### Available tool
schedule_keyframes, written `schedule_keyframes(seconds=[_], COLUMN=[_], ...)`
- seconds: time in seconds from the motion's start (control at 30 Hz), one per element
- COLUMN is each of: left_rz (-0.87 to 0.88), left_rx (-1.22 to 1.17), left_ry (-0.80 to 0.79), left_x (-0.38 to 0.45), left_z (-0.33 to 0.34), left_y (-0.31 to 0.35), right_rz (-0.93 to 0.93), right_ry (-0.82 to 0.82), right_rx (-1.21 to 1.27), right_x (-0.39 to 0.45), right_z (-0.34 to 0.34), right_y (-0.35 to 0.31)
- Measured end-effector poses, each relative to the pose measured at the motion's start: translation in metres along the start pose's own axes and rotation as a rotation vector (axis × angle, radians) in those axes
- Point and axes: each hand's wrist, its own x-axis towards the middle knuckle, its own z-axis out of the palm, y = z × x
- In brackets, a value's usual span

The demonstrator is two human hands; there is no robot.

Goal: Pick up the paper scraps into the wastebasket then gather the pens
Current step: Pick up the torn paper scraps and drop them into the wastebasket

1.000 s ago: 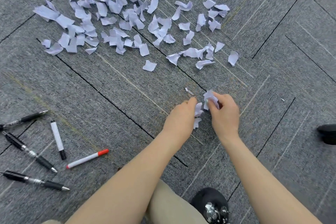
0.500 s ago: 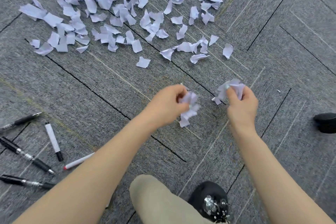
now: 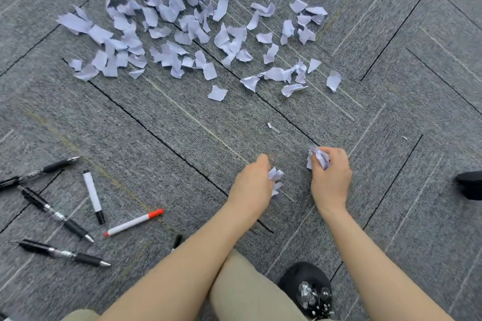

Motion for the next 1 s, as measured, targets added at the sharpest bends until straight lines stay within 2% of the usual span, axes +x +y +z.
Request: schedule_keyframes(seconds=[0.1,0.17,0.3,0.43,0.53,0.6,0.7,0.8,0.87,0.93,1.0], left_rz=[-0.061,-0.085,-0.018,0.19,0.256,0.182,-0.073,-0.305,-0.382,-0.503,-0.626], left_rx=[-0.126,-0.156,-0.241,-0.109,0.005,0.094,0.177,0.054,0.053,0.162,0.304], left_ry=[0.025,0.071,0.265,0.62,0.853,1.017,1.177,1.164,1.074,0.895,0.649], left_x=[0.003,0.004,-0.009,-0.053,-0.11,-0.156,-0.216,-0.241,-0.243,-0.243,-0.244], left_z=[-0.018,-0.046,-0.14,-0.258,-0.344,-0.393,-0.438,-0.457,-0.459,-0.454,-0.448], left_y=[-0.013,-0.026,-0.038,-0.026,-0.021,-0.03,-0.059,-0.098,-0.127,-0.15,-0.166], right_rz=[0.04,0.066,-0.011,-0.33,-0.667,-0.827,-0.981,-1.214,-1.283,-1.293,-1.271], right_ry=[-0.025,-0.09,-0.359,-0.62,-0.685,-0.672,-0.678,-0.551,-0.497,-0.521,-0.565], right_rx=[0.053,0.222,0.517,0.74,0.828,0.853,0.703,0.34,0.131,-0.048,-0.185], right_x=[-0.001,-0.008,-0.023,-0.051,-0.092,-0.122,-0.158,-0.187,-0.199,-0.204,-0.202], right_z=[0.0,0.002,0.016,0.03,0.023,0.017,0.032,0.063,0.083,0.095,0.099], right_y=[-0.013,-0.039,-0.135,-0.267,-0.373,-0.432,-0.496,-0.53,-0.54,-0.543,-0.538])
